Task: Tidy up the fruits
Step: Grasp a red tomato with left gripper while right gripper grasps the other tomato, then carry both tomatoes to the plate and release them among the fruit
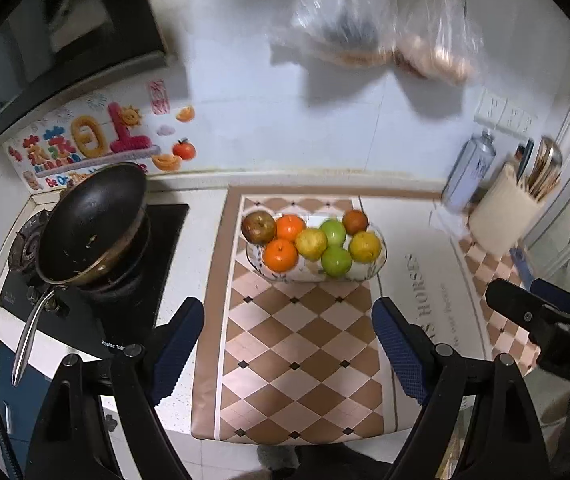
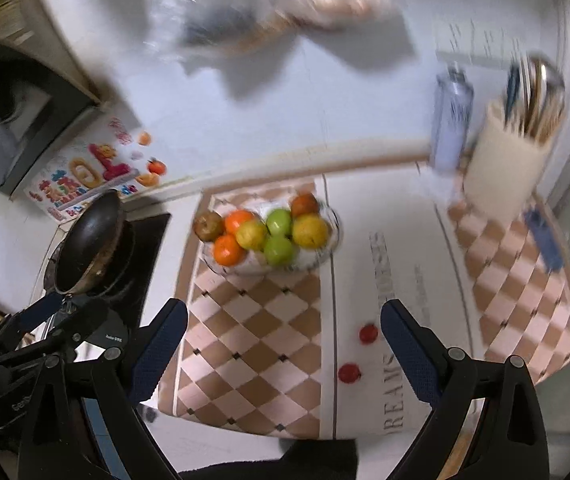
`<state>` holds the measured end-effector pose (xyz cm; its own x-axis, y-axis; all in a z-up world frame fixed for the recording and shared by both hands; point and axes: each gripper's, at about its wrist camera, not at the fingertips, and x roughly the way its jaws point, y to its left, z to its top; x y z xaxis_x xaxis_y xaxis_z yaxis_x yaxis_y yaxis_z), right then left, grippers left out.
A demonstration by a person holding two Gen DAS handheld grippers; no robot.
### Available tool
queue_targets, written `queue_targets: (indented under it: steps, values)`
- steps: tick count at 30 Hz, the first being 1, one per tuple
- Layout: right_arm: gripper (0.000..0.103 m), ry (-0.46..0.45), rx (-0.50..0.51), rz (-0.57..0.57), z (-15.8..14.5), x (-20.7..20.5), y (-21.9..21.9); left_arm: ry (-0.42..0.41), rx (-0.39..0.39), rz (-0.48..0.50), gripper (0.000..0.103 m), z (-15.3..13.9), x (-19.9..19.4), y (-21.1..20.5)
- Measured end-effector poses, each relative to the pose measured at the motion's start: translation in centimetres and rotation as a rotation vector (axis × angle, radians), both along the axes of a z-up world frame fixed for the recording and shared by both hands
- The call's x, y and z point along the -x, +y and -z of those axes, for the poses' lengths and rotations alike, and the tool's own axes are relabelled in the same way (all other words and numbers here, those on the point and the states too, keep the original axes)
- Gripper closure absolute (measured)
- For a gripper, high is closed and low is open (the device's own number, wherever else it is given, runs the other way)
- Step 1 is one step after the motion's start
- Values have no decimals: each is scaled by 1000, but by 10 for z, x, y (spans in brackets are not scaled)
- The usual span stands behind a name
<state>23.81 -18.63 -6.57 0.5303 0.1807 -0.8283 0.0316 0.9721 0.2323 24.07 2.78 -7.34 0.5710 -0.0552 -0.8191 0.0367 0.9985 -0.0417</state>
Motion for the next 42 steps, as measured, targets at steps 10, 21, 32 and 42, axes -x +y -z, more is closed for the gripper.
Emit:
queue_targets:
  steps: [10,21,32,42]
  values:
    - [23,293,-49,115,173,-50,-74,248,-159,63,2,119,-50,-65]
    - [72,351,-78,92,259,-72,-76,452,-182,141,2,207,-67,-108]
    - [72,330,-52,173,234,-20,-120,561,-24,339,14,230,-50,-164]
    - [72,337,-43,248,235,2,-139,596,-62,530,64,253,-28,-225]
